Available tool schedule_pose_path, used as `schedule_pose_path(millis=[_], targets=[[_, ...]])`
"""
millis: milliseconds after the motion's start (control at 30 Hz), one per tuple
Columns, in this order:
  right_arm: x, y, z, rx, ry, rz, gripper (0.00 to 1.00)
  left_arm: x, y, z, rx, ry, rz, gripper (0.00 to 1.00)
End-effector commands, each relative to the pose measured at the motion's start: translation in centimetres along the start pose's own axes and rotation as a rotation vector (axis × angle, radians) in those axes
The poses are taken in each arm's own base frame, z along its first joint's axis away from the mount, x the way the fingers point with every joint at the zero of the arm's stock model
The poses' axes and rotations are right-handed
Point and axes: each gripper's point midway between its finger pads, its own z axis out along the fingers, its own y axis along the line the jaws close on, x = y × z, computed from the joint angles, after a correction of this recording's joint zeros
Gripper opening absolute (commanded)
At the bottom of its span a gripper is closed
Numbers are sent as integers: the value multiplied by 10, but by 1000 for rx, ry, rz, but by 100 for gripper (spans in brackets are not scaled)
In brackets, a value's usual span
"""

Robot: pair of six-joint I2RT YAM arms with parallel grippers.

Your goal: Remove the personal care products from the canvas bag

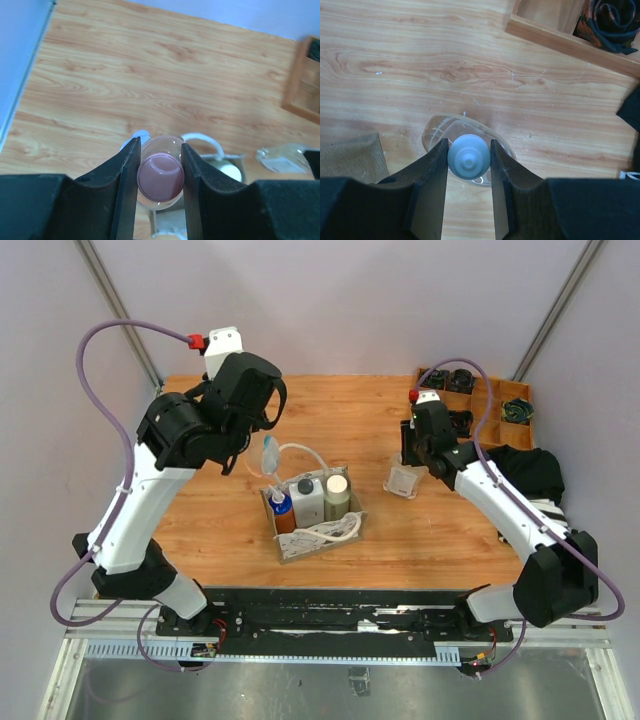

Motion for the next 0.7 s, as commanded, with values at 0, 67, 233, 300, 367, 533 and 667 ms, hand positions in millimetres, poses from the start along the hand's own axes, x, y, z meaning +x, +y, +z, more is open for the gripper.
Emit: schedule_pose_path(millis=[0, 67, 233, 300, 367, 533, 667], targets=[[-1, 5, 11, -20, 7, 31, 10, -53, 24, 9, -101, -188, -134, 1], [2, 5, 13, -24, 16, 29, 14, -62, 36, 13, -128, -205, -148, 0], [13, 8, 16, -40, 41, 17, 48, -65, 58, 28, -194, -198, -142, 1], [14, 9, 13, -50, 44, 12, 74, -57, 65, 36, -237, -188, -128, 0], [10, 10, 5, -66, 36, 8, 94, -42, 73, 49, -288, -168, -107, 0], [-15, 33, -40, -131, -66, -67, 99, 11, 89, 91, -354, -78, -85, 1], [-26, 74, -75, -257, -115, -179, 93, 44, 94, 110, -361, -36, -82, 1]])
